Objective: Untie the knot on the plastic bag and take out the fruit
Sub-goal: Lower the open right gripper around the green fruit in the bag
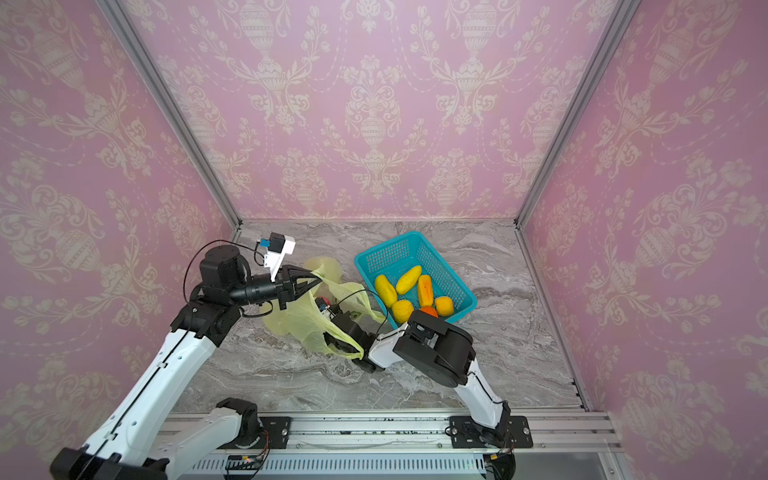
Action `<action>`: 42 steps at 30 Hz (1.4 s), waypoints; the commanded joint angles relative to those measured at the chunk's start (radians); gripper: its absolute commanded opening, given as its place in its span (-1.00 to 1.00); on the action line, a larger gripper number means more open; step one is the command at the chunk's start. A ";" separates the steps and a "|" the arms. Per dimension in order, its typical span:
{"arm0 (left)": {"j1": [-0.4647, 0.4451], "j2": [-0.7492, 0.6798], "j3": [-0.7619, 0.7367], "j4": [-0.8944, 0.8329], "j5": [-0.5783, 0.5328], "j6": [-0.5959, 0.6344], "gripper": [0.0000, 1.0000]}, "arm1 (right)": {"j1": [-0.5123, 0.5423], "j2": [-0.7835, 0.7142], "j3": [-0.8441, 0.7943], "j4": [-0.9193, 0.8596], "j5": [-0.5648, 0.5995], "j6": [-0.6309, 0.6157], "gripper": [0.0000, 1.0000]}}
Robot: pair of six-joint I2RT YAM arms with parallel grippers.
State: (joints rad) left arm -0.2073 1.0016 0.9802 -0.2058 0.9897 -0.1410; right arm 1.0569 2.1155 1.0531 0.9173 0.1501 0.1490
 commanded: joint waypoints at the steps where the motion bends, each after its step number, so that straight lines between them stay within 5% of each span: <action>1: -0.007 -0.004 -0.004 0.015 0.043 -0.009 -0.81 | 0.003 0.014 0.094 -0.131 0.059 0.012 0.73; 13: -0.020 -0.014 -0.017 0.030 0.043 -0.003 -0.83 | 0.003 0.210 0.504 -0.677 0.288 0.095 0.71; 21: -0.021 -0.029 0.006 -0.090 -0.199 0.087 -0.84 | 0.008 0.232 0.520 -0.765 0.392 0.199 0.65; 33: -0.018 -0.027 0.038 -0.189 -0.515 0.132 -0.87 | 0.028 0.088 0.407 -0.672 0.321 0.165 -0.19; 42: -0.015 -0.022 0.036 -0.190 -0.525 0.132 -0.85 | 0.031 -0.100 0.259 -0.606 0.288 0.179 -0.50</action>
State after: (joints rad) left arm -0.2199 0.9825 0.9871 -0.3721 0.4870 -0.0345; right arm 1.0824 2.0731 1.3453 0.2867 0.4519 0.3164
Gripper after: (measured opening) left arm 0.073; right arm 0.259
